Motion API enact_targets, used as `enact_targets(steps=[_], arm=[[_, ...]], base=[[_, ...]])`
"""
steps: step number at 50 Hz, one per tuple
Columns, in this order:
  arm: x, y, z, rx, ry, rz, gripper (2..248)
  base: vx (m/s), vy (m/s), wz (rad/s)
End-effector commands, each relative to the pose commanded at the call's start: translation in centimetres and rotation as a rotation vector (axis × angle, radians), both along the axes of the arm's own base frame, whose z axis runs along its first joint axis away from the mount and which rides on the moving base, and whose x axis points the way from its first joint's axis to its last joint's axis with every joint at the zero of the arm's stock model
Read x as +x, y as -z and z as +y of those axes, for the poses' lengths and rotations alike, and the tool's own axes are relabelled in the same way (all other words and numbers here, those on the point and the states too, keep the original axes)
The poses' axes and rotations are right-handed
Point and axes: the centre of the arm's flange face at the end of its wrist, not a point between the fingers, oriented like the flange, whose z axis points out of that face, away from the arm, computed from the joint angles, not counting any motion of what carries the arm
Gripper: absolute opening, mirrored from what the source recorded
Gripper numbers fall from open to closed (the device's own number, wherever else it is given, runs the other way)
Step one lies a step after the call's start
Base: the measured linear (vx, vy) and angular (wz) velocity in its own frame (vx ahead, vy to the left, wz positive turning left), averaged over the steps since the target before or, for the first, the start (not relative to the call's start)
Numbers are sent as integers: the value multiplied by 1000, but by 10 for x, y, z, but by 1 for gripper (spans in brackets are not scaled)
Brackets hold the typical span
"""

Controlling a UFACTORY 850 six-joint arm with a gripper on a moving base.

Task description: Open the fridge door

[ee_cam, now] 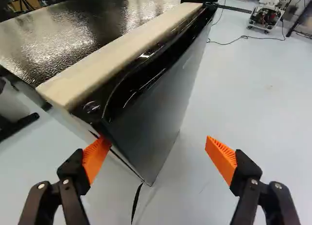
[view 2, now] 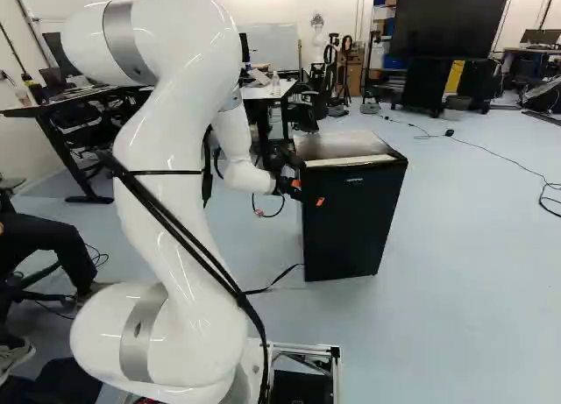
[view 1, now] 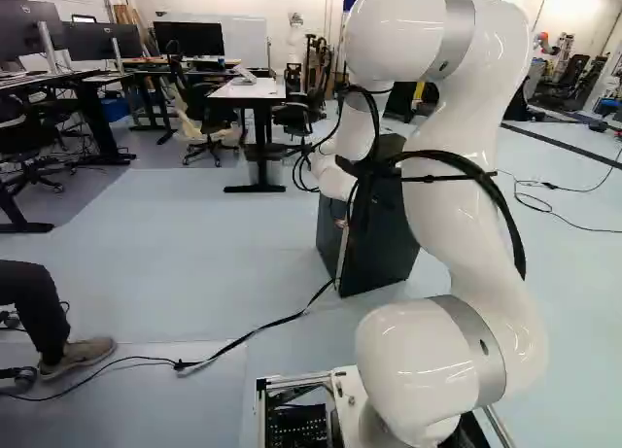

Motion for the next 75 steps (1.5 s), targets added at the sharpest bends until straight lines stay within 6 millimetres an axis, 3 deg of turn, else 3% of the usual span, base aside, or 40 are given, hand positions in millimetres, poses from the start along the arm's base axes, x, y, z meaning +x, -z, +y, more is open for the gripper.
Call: enact_targets(steps=[75], arm=[[-115, 21, -101, 384, 883, 33, 247]], base=[[-1, 0, 0]])
